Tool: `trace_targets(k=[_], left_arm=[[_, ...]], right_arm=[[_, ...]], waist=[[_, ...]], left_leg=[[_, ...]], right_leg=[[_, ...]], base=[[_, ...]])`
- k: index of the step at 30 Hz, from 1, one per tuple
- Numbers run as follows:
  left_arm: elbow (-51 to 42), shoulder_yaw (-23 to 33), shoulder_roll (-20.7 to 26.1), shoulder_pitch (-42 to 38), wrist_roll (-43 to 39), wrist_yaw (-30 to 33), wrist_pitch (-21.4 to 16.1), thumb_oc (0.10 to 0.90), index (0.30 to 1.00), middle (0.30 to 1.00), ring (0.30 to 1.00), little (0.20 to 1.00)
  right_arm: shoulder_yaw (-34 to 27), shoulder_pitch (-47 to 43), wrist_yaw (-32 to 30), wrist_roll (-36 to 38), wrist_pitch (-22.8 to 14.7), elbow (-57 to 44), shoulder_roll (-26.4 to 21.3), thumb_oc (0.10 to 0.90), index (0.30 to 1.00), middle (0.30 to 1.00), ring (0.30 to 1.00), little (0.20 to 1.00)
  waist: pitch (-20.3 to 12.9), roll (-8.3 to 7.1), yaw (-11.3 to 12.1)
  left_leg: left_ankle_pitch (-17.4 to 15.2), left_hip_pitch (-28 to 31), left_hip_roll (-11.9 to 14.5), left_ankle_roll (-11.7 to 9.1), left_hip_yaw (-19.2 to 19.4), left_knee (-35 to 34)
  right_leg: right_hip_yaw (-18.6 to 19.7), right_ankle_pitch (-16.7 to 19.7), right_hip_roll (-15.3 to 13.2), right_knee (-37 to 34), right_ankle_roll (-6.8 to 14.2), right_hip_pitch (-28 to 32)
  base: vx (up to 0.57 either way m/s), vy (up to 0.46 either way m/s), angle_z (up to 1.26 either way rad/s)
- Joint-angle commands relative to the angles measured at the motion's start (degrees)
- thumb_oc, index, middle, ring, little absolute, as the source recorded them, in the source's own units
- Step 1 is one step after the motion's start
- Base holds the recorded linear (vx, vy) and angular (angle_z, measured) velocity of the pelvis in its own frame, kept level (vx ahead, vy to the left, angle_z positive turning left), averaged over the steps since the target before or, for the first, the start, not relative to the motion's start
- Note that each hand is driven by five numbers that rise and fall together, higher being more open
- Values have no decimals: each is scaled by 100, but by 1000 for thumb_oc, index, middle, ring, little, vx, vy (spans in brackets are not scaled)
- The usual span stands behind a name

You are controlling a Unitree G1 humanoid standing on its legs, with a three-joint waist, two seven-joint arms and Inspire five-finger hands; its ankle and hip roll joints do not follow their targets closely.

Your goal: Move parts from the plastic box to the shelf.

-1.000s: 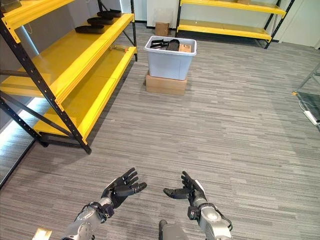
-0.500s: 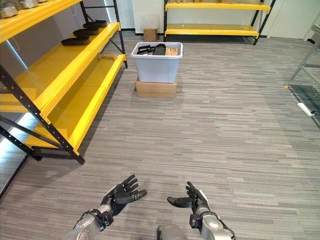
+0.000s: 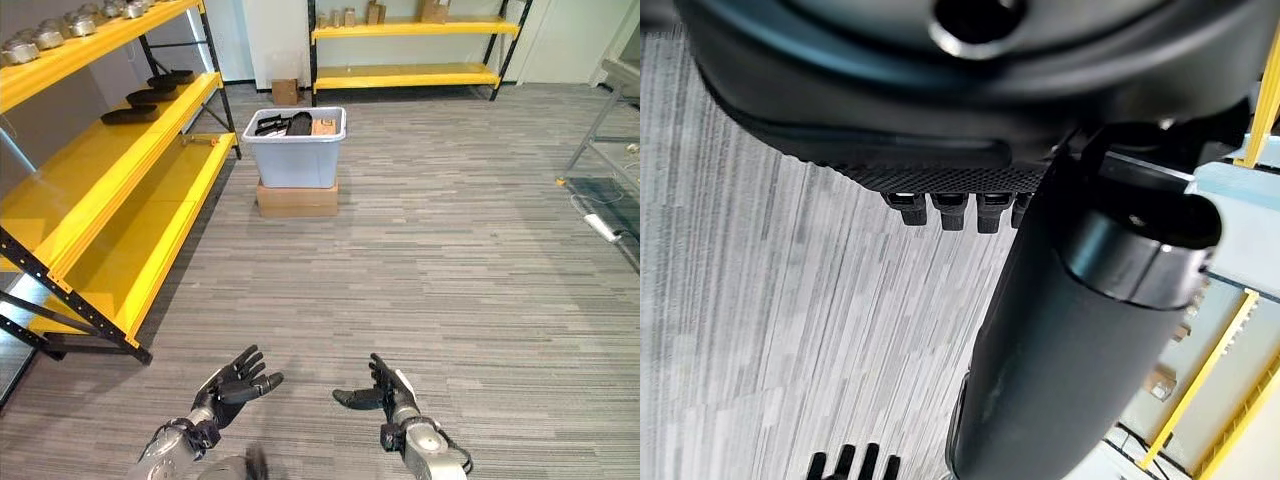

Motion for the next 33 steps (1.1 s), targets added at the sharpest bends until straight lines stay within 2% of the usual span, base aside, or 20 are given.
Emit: trace_targets(k=[1,5,7,10,11,16,20,26,28,31,32,33], left_arm=[[-418,106,27,-422,-327,-372,-279,900,1000,1000,1000,1000],[-275,168,-52,-346,-402,-323,-454,900,1000,1000,1000,1000],[-201,169,-45,-361,-399,-328,-508,900,1000,1000,1000,1000],[-162,179,-12,-380,-365,-365,-486,900,1000,1000,1000,1000],[-160,191,-12,-382,-360,-370,-487,900,1000,1000,1000,1000],[-220,211,38,-323,-336,-392,-407,900,1000,1000,1000,1000],[-210,192,79,-255,-252,-452,-384,900,1000,1000,1000,1000],[-286,162,129,-275,-205,-446,-313,900,1000,1000,1000,1000],[-345,157,160,-252,-154,-387,-284,900,1000,1000,1000,1000],[-325,196,186,-268,-148,-295,-555,900,1000,1000,1000,1000],[-422,220,206,-282,-117,-285,-717,900,1000,1000,1000,1000],[-457,223,217,-291,-116,-278,-698,900,1000,1000,1000,1000]], right_arm=[[-17,-103,196,191,-395,-672,91,900,1000,1000,1000,1000],[73,-64,481,19,-338,-681,52,900,1000,1000,1000,1000],[78,-99,587,50,-354,-606,25,900,1000,1000,1000,1000],[77,-129,616,64,-292,-604,1,900,1000,1000,1000,1000],[80,-138,620,62,-284,-608,2,900,1000,1000,1000,1000],[127,-143,608,48,-221,-669,-4,900,1000,1000,1000,1000],[114,-110,558,66,-190,-688,62,900,1000,1000,1000,1000],[131,-130,454,74,-275,-657,181,900,1000,1000,1000,1000],[107,-160,488,94,-279,-659,246,900,1000,1000,1000,1000],[113,-171,478,23,-343,-672,294,900,1000,1000,1000,1000],[85,-190,332,47,-430,-661,354,900,1000,1000,1000,1000],[68,-202,295,30,-445,-649,375,900,1000,1000,1000,1000]], waist=[[45,-4,178],[57,30,190],[62,34,146],[84,51,147],[91,98,176],[65,88,243],[-16,32,281],[-131,-24,321],[-175,-29,318],[-218,-48,305],[-266,-73,323],[-266,-92,324]], left_leg=[[762,468,130,-266,-87,-27],[811,454,263,-307,20,-153],[741,657,260,-346,115,-160],[706,794,239,-329,149,-36],[768,747,325,-309,196,7],[697,827,219,-244,143,174],[462,1012,38,-104,59,185],[299,1270,-94,82,-71,86],[222,1432,-161,173,-124,21],[131,1534,-250,288,-156,12],[43,1577,-347,404,-186,47],[-11,1603,-419,467,-229,70]], right_leg=[[263,286,-302,68,697,-131],[246,71,-369,128,731,110],[51,-119,-452,246,746,182],[-62,-180,-453,319,715,193],[-51,-113,-384,323,682,140],[-121,-159,-418,357,671,145],[-155,-140,-527,325,768,153],[-235,-121,-616,509,897,2],[-277,32,-683,770,988,-126],[-248,255,-758,1126,1095,-238],[-239,494,-825,1542,1194,-310],[-223,601,-848,1840,1244,-331]], base=[[210,58,-84],[220,80,-75],[252,78,-44],[167,46,-4],[160,40,-32],[165,64,-9],[224,100,17],[216,104,13],[215,147,25],[150,134,15],[180,179,2],[216,235,11]])
